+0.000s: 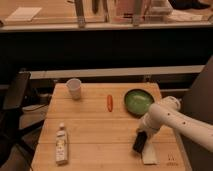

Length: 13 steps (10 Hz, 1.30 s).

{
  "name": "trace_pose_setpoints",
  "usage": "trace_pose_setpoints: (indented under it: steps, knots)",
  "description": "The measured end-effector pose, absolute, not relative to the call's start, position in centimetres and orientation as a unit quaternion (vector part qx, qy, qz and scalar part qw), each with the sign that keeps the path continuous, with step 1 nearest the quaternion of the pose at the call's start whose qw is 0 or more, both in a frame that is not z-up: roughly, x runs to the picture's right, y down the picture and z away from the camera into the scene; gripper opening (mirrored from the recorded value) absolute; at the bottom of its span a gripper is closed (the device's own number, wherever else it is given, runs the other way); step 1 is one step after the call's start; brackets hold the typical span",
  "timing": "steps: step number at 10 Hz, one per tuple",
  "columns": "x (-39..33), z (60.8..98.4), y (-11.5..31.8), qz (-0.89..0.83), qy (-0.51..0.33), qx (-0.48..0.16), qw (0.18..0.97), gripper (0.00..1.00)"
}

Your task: Place the eraser on the white sponge

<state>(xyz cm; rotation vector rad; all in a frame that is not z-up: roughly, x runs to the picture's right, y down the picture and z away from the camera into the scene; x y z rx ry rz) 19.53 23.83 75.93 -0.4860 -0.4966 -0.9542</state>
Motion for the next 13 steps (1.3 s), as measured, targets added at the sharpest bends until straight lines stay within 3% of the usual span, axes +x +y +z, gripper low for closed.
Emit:
trace_pose_setpoints:
  steps: [2,7,10,12,13]
  knots:
    - [19.78,75.92,23.88,-0.450,-0.236,-0.231,0.830,0.08]
    - [19.92,75.88,23.99,-0.450,-0.239,-0.234,0.828,0.27]
    - [20.08,75.84,24.02,-0.451,-0.240,-0.235,0.827,0.31]
    - [20.11,75.83,24.05,-0.452,-0.241,-0.236,0.826,0.51]
    - [20.18,75.84,24.10,-0.451,-0.242,-0.237,0.826,0.55]
